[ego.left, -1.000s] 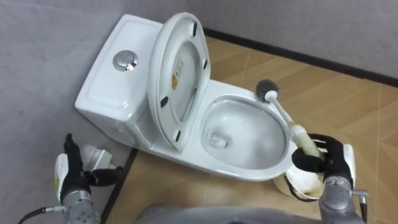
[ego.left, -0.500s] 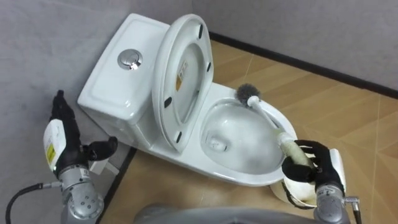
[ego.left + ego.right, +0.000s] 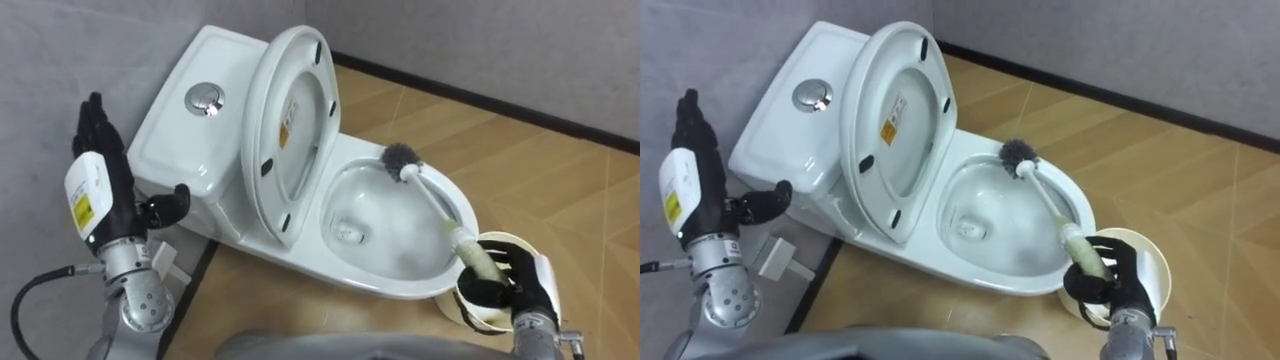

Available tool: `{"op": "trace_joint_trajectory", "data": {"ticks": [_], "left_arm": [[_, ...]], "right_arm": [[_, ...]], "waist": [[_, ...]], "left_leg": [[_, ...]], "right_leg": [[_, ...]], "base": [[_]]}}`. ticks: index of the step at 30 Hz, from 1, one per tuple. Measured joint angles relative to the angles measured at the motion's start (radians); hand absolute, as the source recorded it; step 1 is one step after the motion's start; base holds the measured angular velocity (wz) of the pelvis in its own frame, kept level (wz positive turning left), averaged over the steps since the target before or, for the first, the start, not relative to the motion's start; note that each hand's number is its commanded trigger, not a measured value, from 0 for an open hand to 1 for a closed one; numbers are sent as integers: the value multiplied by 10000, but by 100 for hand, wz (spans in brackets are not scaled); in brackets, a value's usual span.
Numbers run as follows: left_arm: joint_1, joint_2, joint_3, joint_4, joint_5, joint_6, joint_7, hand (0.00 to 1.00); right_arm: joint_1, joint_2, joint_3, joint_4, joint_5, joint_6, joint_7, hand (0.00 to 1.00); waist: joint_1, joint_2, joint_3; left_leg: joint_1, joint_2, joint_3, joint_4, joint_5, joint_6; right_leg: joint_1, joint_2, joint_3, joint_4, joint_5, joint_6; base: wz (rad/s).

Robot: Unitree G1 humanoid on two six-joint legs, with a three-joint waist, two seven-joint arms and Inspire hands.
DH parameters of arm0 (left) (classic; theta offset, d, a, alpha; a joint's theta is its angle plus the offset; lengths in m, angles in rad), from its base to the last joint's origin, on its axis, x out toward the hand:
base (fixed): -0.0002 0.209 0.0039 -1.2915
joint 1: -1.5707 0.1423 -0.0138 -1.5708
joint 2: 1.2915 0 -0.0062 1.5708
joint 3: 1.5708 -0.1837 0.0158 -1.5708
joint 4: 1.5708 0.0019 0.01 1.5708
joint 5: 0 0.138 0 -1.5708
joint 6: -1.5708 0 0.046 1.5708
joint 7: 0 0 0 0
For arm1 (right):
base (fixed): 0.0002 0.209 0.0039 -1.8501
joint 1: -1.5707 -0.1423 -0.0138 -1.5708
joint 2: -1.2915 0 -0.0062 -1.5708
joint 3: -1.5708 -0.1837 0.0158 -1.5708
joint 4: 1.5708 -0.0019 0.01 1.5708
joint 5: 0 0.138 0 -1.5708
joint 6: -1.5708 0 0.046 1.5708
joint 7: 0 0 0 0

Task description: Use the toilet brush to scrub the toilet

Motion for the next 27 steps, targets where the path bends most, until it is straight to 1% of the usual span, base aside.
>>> {"op": "trace_joint_trajectory", "data": {"ticks": [1, 2, 3, 7, 9, 11, 13, 16, 18, 19, 21, 24, 26, 27], "left_arm": [[4, 18, -15, 44, 119, 2, -15, 0], [6, 47, -75, 55, 138, 25, -43, 0], [6, 82, -172, 63, 150, 30, -75, 0], [17, 179, -463, 148, 167, 50, -361, 0], [14, 293, -695, 157, 171, 66, -572, 0], [-46, 404, -1016, 341, 112, 86, -952, 0], [-112, 390, -1174, 660, 119, 110, -1313, 0], [-180, 394, -1454, 1206, 128, 132, -1930, 0], [-282, 429, -1440, 1269, 112, 108, -2136, 0], [-330, 464, -1432, 1353, 122, 92, -2256, 0], [-348, 498, -1346, 1371, 135, 97, -2550, 0], [-362, 566, -1332, 1416, 136, 102, -2748, 0], [-454, 603, -1371, 1416, 133, 101, -2851, 0], [-462, 601, -1381, 1416, 127, 95, -2850, 0]], "right_arm": [[1, -46, 21, 15, -34, 1, -2, 100], [-28, -85, 46, 27, -203, 11, -5, 100], [-67, -122, 76, 26, -334, 14, -2, 100], [-126, -152, 73, 12, -789, 20, 4, 100], [-140, -154, 67, 0, -1009, 21, -4, 100], [-143, -148, 133, -156, -1254, 51, -3, 100], [-149, -144, 73, -400, -1861, 107, -9, 100], [-167, -143, 27, -860, -2559, 284, -6, 100], [-175, -152, 60, -997, -2737, 346, 7, 100], [-183, -166, 100, -1287, -3064, 494, 27, 100], [-139, -230, 122, -1674, -3852, 509, 124, 100], [-194, -287, 289, -1783, -4583, 566, 296, 100], [-184, -377, 805, -1727, -5581, 984, 719, 100], [-170, -407, 935, -1710, -5835, 1078, 835, 100]], "waist": [[0, -21, 24], [8, -16, 26], [6, -30, -17], [-99, -89, -35], [-103, -112, -51], [-104, -117, -50], [-108, -105, -56], [-115, -61, -68], [-57, -60, -71], [-17, -48, -78], [-29, -22, -90], [0, -18, -91], [181, -79, -99], [208, -88, -101]], "left_leg": [[2, -4, 2, -19, 0, 1], [-28, -2, 14, -28, 4, 5], [-55, 0, 24, -24, 7, 8], [-44, 7, 27, -12, 8, 8], [-58, 7, 28, -5, 8, 8], [-71, 11, 74, 2, 8, 8], [-57, 22, 152, -3, 8, 9], [-140, 98, 233, -5, 8, 8], [-136, 146, 293, -9, 8, 8], [-146, 163, 342, -44, 9, 7], [-149, 171, 409, -184, 40, 1], [-136, 169, 473, -249, 47, 1], [-151, 160, 513, -247, 48, -1], [-162, 157, 517, -245, 51, 1]], "right_leg": [[-22, 0, 6, -2, -2, 4], [-130, 2, 61, 13, -2, 4], [-156, 11, 118, 9, 1, 5], [-154, 10, 57, 17, 4, 4], [-152, 5, 26, 19, 8, 2], [-157, 9, 97, 14, 10, 1], [-205, 18, 213, 16, 16, -5], [-298, 41, 240, 13, 65, -22], [-314, 44, 254, 34, 72, -26], [-346, 49, 276, 55, 77, -35], [-473, 45, 337, 172, 81, -42], [-495, 61, 424, 200, 81, -43], [-537, 68, 511, 214, 80, -44], [-559, 66, 514, 221, 80, -44]], "base": [[-4], [-7], [-6], [0], [0], [-6], [-14], [-9], [-3], [-9], [-9], [-7], [-5], [-4]]}}
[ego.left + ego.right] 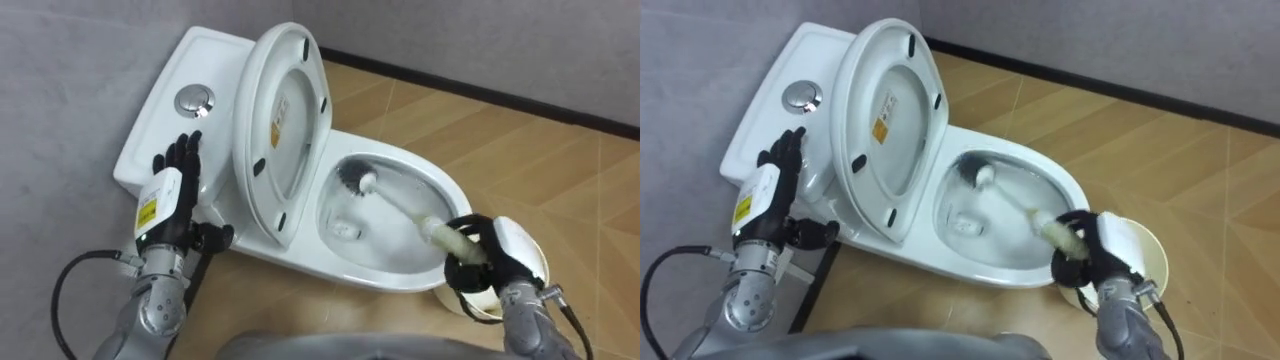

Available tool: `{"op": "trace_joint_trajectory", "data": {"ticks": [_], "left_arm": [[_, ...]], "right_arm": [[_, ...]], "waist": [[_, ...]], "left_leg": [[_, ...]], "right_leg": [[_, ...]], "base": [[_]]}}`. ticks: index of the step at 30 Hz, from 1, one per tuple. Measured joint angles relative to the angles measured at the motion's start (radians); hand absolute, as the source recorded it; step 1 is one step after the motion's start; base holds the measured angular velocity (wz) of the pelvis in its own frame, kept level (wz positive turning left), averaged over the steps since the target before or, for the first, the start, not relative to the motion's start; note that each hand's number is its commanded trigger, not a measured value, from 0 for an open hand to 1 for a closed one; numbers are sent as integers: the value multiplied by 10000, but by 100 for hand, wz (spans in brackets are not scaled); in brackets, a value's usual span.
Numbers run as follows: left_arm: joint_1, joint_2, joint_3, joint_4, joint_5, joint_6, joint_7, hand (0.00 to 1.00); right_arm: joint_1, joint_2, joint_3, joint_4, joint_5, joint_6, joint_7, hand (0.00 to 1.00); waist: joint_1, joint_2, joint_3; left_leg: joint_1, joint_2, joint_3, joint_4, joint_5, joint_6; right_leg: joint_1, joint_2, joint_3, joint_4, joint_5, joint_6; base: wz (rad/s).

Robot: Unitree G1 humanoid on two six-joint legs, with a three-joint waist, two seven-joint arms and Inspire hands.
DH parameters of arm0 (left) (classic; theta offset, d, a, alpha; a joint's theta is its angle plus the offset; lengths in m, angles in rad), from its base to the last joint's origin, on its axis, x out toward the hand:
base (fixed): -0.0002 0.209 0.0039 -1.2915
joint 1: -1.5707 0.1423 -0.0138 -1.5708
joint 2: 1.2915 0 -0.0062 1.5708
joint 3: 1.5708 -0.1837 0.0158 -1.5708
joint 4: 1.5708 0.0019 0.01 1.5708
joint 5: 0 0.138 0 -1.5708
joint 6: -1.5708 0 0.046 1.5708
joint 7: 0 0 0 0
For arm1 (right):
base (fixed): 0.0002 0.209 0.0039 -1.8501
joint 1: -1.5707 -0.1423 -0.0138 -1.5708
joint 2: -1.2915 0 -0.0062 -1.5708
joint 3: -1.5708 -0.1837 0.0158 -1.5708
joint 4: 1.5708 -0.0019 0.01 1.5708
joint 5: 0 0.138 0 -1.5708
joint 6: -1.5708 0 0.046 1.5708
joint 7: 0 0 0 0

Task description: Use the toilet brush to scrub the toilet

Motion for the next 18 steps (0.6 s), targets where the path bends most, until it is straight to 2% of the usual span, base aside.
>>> {"op": "trace_joint_trajectory", "data": {"ticks": [2, 4, 8, 11, 18], "left_arm": [[1, 6, -34, -29, 0, -38, 14, 0], [12, 58, -121, -51, -4, -39, 22, 0], [-87, 217, -166, -70, -2, -54, 14, 0], [-89, 262, -134, -77, 14, -109, 20, 0], [-73, 315, -101, -65, 237, -106, 19, 0]], "right_arm": [[113, -163, 503, 2, -744, 174, 169, 100], [157, -176, 515, -7, -910, 296, 93, 100], [139, -229, 569, -131, -1475, 503, 76, 100], [277, -234, 560, -490, -1893, 559, 137, 100], [821, -245, 560, -1528, -2018, 905, 481, 100]], "waist": [[45, -33, 3], [83, -66, 4], [241, -325, 19], [264, -441, 16], [249, -425, 27]], "left_leg": [[-16, -3, 11, 0, 48, 19], [-10, -9, 25, 9, 50, 23], [20, -10, 44, 25, 55, 18], [19, -9, 43, 36, 56, 18], [-15, -13, 41, 3, 50, 16]], "right_leg": [[-64, -31, 12, 7, 0, 1], [-61, -45, 24, 9, -4, 7], [-129, -54, 52, -5, -14, 8], [-117, -23, 117, -16, -15, 11], [-118, -8, 113, -25, -14, 12]], "base": [[0], [0], [0], [0], [0]]}}
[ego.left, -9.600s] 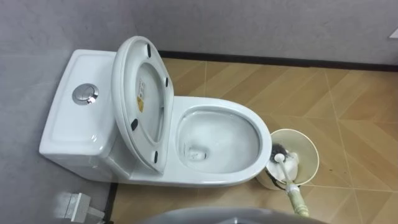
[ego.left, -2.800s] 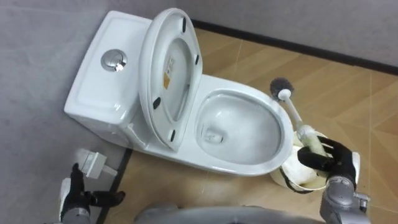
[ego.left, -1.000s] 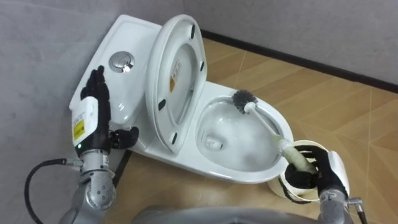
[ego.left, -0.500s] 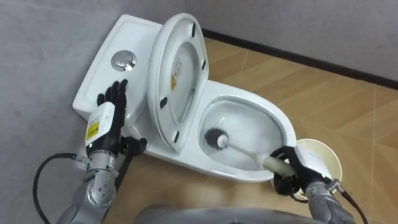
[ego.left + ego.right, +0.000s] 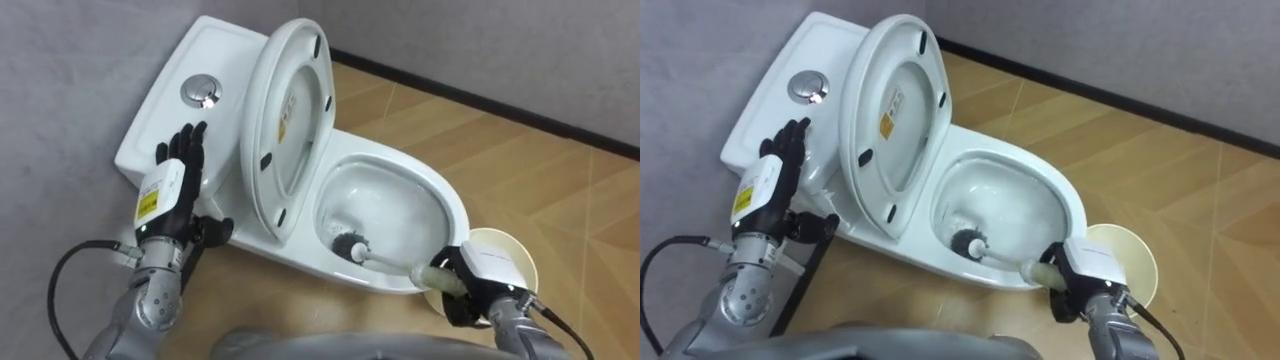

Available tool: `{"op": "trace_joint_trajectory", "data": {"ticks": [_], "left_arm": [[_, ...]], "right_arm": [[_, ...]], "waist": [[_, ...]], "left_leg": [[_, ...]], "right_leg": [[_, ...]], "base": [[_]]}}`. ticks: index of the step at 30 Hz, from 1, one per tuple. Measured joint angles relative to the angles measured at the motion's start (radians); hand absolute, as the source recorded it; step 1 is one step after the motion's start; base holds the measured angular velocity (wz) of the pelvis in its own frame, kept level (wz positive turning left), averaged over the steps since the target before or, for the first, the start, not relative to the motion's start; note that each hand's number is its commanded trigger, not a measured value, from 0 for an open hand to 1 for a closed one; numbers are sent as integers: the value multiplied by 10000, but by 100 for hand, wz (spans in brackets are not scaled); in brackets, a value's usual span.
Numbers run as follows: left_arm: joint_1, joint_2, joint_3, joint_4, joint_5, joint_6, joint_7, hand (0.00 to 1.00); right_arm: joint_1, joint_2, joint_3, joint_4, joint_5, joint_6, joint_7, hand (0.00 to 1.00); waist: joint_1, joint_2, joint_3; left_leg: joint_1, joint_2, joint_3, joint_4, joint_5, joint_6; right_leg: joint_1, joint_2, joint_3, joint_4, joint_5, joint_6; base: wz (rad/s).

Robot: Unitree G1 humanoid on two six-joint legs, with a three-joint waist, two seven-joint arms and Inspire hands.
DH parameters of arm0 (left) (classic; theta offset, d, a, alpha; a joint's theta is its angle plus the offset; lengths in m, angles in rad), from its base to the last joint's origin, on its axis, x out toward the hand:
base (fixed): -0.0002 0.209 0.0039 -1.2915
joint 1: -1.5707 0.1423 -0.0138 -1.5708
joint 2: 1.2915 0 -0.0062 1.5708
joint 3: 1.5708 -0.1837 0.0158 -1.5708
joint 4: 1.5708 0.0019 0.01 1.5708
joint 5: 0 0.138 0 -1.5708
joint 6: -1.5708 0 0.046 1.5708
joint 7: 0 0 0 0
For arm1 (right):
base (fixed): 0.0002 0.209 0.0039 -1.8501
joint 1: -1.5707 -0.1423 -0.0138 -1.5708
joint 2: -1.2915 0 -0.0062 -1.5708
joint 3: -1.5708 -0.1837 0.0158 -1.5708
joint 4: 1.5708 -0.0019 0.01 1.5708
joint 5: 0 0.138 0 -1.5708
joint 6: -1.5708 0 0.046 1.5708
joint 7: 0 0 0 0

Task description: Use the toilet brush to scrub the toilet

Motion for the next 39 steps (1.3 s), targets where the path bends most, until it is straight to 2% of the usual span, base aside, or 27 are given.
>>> {"op": "trace_joint_trajectory", "data": {"ticks": [7, 11, 12, 13, 16, 18, 19, 20, 22, 24, 28, 30, 34, 36, 39], "left_arm": [[-274, 64, -85, 49, -2, -107, 75, 0], [-799, 126, -314, 315, 81, -107, 101, 0], [-883, 122, -303, 355, 151, -109, 101, 0], [-1114, 123, -374, 430, 174, -113, 97, 0], [-1908, 166, -572, 747, 323, -260, 140, 0], [-2611, 187, -896, 1054, 338, -315, 313, 0], [-2740, 204, -961, 1100, 336, -324, 363, 0], [-2961, 238, -1107, 1154, 337, -333, 463, 0], [-3332, 268, -1316, 1156, 303, -342, 535, 0], [-3603, 273, -1479, 1156, 307, -391, 691, 0], [-4067, 296, -1872, 1198, 220, -520, 899, 0], [-4250, 397, -1890, 1142, 139, -610, 1162, 0], [-4514, 451, -2003, 1108, 148, -608, 1330, 0], [-4535, 624, -2059, 1009, 171, -608, 1374, 0], [-4514, 734, -2081, 827, 168, -606, 1375, 0]], "right_arm": [[-562, -290, 204, 430, 185, 35, -120, 100], [-1355, -232, 389, 1480, 349, 36, -565, 100], [-1525, -220, 394, 1666, 374, 26, -614, 100], [-1820, -244, 403, 1907, 462, 33, -719, 100], [-2808, -298, 512, 2541, 523, 40, -991, 100], [-3833, -405, 886, 3268, 903, -2, -1219, 100], [-4084, -401, 948, 3410, 935, 0, -1222, 100], [-4515, -412, 1103, 3621, 957, -11, -1286, 100], [-5068, -447, 1334, 3935, 1069, -34, -1397, 100], [-5622, -482, 1436, 4227, 1063, 25, -1477, 100], [-6196, -1025, 1982, 4348, 1370, 59, -1572, 100], [-6663, -1084, 2064, 4354, 1555, 172, -1559, 100], [-7065, -1135, 2063, 4419, 2173, 334, -1541, 100], [-7148, -1195, 2060, 4427, 2634, 374, -1536, 100], [-7209, -1367, 1982, 4687, 4029, 351, -1536, 100]], "waist": [[100, -10, -7], [163, 9, 14], [207, 32, 41], [265, 72, 105], [329, 180, 191], [575, 262, 322], [606, 275, 343], [598, 306, 331], [658, 356, 315], [828, 298, 384], [1159, 223, 472], [1253, 108, 582], [1308, 62, 616], [1324, 47, 630], [1347, 71, 645]], "left_leg": [[-528, 1, -44, 112, 68, -8], [-1026, -12, -241, 444, 73, -18], [-1110, -19, -263, 505, 76, -23], [-1370, -25, -290, 745, 74, -22], [-2291, -7, -450, 1269, 83, -39], [-2868, -24, -536, 1480, 123, -78], [-3027, -31, -561, 1506, 160, -84], [-3314, -46, -675, 1549, 248, -96], [-3645, -82, -765, 1613, 369, -118], [-3931, -129, -785, 1634, 471, -126], [-4420, -198, -751, 1729, 577, -67], [-4788, -179, -637, 1863, 582, -60], [-5184, -157, -649, 2007, 609, -66], [-5281, -165, -634, 2000, 636, -65], [-5420, -166, -638, 1972, 677, -81]], "right_leg": [[-478, -42, -68, 222, 20, -34], [-721, -63, -290, 267, 32, -57], [-765, -62, -340, 265, 48, -80], [-933, -75, -417, 336, 65, -101], [-1679, -166, -635, 682, 94, -168], [-2256, -176, -678, 897, 112, -233], [-2365, -180, -715, 907, 133, -256], [-2576, -232, -951, 906, 184, -307], [-2942, -262, -978, 1103, 217, -333], [-3323, -343, -989, 1342, 193, -365], [-4013, -587, -973, 1912, 104, -378], [-4406, -624, -901, 2111, 66, -409], [-4762, -619, -931, 2182, 117, -444], [-4922, -642, -897, 2289, 129, -453], [-5078, -639, -885, 2322, 143, -472]], "base": [[2], [17], [10], [14], [23], [10], [12], [19], [21], [9], [2], [-12], [-2], [-3], [0]]}}
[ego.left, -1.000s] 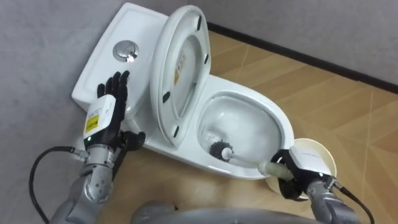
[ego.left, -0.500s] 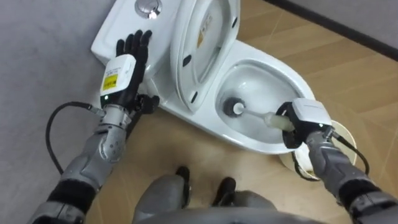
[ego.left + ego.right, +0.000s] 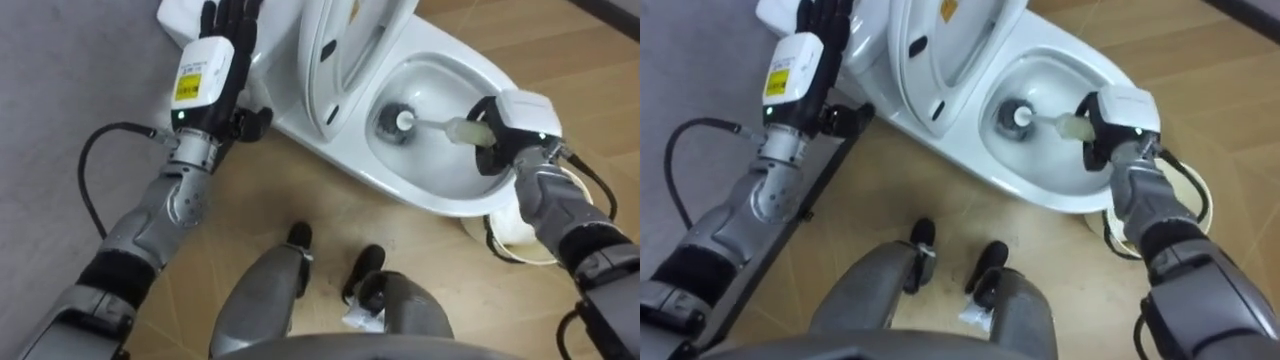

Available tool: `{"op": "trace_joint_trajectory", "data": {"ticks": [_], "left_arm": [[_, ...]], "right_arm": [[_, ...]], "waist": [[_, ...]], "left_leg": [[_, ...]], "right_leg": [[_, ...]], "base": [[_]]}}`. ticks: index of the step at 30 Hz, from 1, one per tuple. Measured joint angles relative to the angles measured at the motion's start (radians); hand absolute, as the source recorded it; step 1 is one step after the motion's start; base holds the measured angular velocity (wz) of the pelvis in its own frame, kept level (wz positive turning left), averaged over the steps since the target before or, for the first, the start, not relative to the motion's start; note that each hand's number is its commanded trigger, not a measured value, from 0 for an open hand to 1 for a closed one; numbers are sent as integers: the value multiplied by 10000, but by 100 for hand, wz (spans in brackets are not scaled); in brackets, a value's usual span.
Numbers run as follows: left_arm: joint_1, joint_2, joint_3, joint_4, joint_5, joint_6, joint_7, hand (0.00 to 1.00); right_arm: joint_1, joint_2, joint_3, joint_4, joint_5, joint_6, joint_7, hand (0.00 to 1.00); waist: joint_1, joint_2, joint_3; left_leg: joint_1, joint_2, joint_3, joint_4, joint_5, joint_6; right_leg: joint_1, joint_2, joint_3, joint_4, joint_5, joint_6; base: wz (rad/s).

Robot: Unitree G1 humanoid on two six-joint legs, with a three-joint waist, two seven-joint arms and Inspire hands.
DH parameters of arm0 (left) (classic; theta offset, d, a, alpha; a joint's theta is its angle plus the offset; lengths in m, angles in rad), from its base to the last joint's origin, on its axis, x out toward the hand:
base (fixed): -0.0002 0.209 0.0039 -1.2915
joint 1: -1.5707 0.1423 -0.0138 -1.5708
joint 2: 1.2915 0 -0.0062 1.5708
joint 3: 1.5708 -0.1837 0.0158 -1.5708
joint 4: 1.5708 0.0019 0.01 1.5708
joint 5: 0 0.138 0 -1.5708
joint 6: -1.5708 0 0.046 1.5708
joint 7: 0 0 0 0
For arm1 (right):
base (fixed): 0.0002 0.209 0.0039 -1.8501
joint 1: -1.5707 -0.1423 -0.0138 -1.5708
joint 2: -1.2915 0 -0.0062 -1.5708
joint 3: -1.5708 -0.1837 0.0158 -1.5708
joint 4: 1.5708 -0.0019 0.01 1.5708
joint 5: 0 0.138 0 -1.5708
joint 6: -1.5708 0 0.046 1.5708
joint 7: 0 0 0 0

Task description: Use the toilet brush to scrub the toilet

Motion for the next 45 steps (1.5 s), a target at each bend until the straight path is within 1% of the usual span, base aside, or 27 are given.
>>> {"op": "trace_joint_trajectory", "data": {"ticks": [2, 4, 6, 8, 10, 12, 16, 18, 19, 20, 22, 23, 24, 25, 27, 28, 30, 31, 32, 34, 36, 38, 39, 41, 42, 45], "left_arm": [[50, -3, 47, -113, 12, 26, 10, 0], [72, -2, 50, -166, 17, 62, 7, 0], [86, -3, 57, -164, 9, 71, 37, 0], [88, -31, 48, -167, 13, 166, 38, 0], [81, -97, 40, -165, 11, 295, 48, 0], [89, -179, 55, -141, 10, 437, 108, 0], [92, -169, 43, -83, 50, 541, 155, 0], [102, -208, -57, -74, 46, 648, 237, 0], [154, -209, -139, -20, 33, 699, 382, 0], [250, -215, -180, 47, 36, 707, 546, 0], [421, -217, -182, 64, 70, 727, 618, 0], [511, -227, -228, 128, 166, 734, 650, 0], [546, -232, -229, 153, 168, 737, 690, 0], [635, -232, -238, 154, 164, 803, 789, 0], [737, -231, -202, 137, 168, 915, 882, 0], [770, -233, -196, 118, 169, 969, 888, 0], [864, -230, -173, 97, 158, 1187, 928, 0], [874, -227, -172, 124, 147, 1211, 956, 0], [876, -226, -184, 144, 137, 1246, 977, 0], [883, -220, -181, 131, 131, 1292, 990, 0], [883, -199, -175, 139, 117, 1320, 993, 0], [906, -192, -187, 152, -66, 1326, 992, 0], [922, -192, -194, 148, -68, 1334, 988, 0], [1098, -179, -141, 23, -53, 1350, 996, 0], [1147, -174, -134, -52, -53, 1397, 994, 0], [1249, -186, -120, -77, -52, 1416, 1027, 0]], "right_arm": [[-96, -38, -315, 315, 1023, -26, 2, 100], [-243, -41, -623, 626, 1628, -62, 13, 100], [-337, -44, -643, 804, 1981, -82, 18, 100], [-330, -43, -603, 743, 1851, -68, 22, 100], [-333, -17, -571, 683, 1672, -36, 50, 100], [-330, 113, -531, 672, 1646, 32, 77, 100], [49, 379, -508, -65, 1048, 331, 82, 100], [408, 469, -473, -583, 636, 481, 62, 100], [670, 548, -428, -977, 452, 586, 10, 100], [892, 575, -280, -1387, 231, 705, -28, 100], [1250, 657, -248, -1883, -242, 851, -19, 100], [1560, 669, -149, -2328, -522, 975, -1, 100], [1701, 648, -106, -2527, -625, 1026, 5, 100], [1950, 663, -94, -2990, -829, 1198, 59, 100], [2447, 662, -96, -4017, -1413, 1485, 319, 100], [2555, 658, -97, -4284, -1540, 1575, 417, 100], [2907, 651, -98, -5196, -1785, 1848, 790, 100], [2990, 645, -97, -5363, -1817, 1878, 856, 100], [3224, 592, -98, -5739, -1851, 1904, 954, 100], [3535, 500, -99, -6306, -1978, 1993, 1115, 100], [3727, 456, -94, -6797, -2012, 2019, 1252, 100], [3856, 392, -97, -7193, -2038, 2036, 1513, 100], [3897, 335, -98, -7289, -2045, 2044, 1563, 100], [4215, 173, -114, -8120, -2047, 2197, 1883, 100], [4367, 149, -116, -8543, -2057, 2299, 2032, 100], [4484, 105, -150, -9190, -2222, 2447, 2431, 100]], "waist": [[-13, 19, 15], [-30, 50, 36], [-39, 53, 37], [-127, 100, 58], [-189, 133, 57], [-239, 138, 59], [-272, 222, 35], [-255, 328, 20], [-251, 440, -20], [-262, 538, -80], [-270, 636, -141], [-299, 702, -194], [-313, 727, -214], [-357, 758, -240], [-373, 757, -243], [-385, 758, -245], [-469, 758, -255], [-502, 759, -262], [-538, 744, -300], [-571, 732, -340], [-573, 744, -350], [-586, 730, -405], [-586, 736, -412], [-584, 743, -426], [-584, 742, -426], [-549, 723, -437]], "left_leg": [[-46, -36, -18, -24, 11, -9], [-40, -76, 18, -26, 58, -6], [-46, -97, 27, -31, 72, -6], [-42, -174, 31, 4, 78, 5], [-33, -188, 53, -4, 92, 25], [2, -182, 84, -7, 96, 31], [-4, -163, 91, -38, 93, 28], [22, -131, 68, -13, 94, 26], [31, -114, 73, -26, 92, 26], [43, -106, 110, -88, 92, 28], [139, -89, 175, -190, 94, 33], [186, -137, 175, -236, 92, 35], [214, -149, 181, -264, 93, 35], [225, -157, 208, -281, 93, 35], [257, -124, 320, -262, 93, 34], [278, -119, 344, -266, 93, 34], [376, -97, 411, -337, 91, 32], [387, -94, 411, -336, 91, 32], [395, -84, 410, -336, 90, 30], [392, -51, 410, -325, 76, 9], [393, 6, 414, -318, 66, -10], [420, 47, 416, -337, 68, -37], [427, 51, 428, -337, 68, -37], [419, 84, 475, -334, 66, -39], [415, 101, 486, -335, 60, -50], [454, 150, 591, -355, 57, -64]], "right_leg": [[-142, -74, -16, 172, -52, -33], [-215, -153, -14, 277, -87, -38], [-265, -190, -1, 349, -123, -47], [-313, -296, 0, 543, -238, -26], [-305, -307, 6, 535, -251, -13], [-273, -307, 13, 523, -251, -13], [-268, -282, -4, 457, -249, -13], [-191, -216, -21, 299, -182, -18], [-139, -138, -4, 216, -108, -12], [-132, -115, 15, 126, -65, -4], [-125, -116, 112, 115, -58, 8], [-102, -122, 128, 117, -61, 17], [-91, -124, 131, 121, -64, 22], [-89, -116, 127, 118, -71, 29], [-97, -80, 232, 120, -76, 21], [-96, -68, 268, 123, -77, 19], [-67, 39, 454, 106, -78, 16], [-49, 43, 454, 103, -78, 16], [-34, 50, 455, 91, -78, 15], [-26, 89, 457, 65, -75, 9], [34, 167, 448, -80, 7, -19], [78, 204, 450, -175, 70, -42], [80, 204, 454, -175, 70, -43], [76, 209, 451, -216, 97, -73], [67, 217, 471, -221, 102, -80], [48, 247, 541, -204, 118, -107]], "base": [[2], [2], [0], [7], [2], [-2], [0], [-2], [-9], [-15], [-12], [0], [0], [-6], [-12], [-14], [-13], [-5], [0], [0], [-6], [-5], [-4], [-8], [-5], [-7]]}}
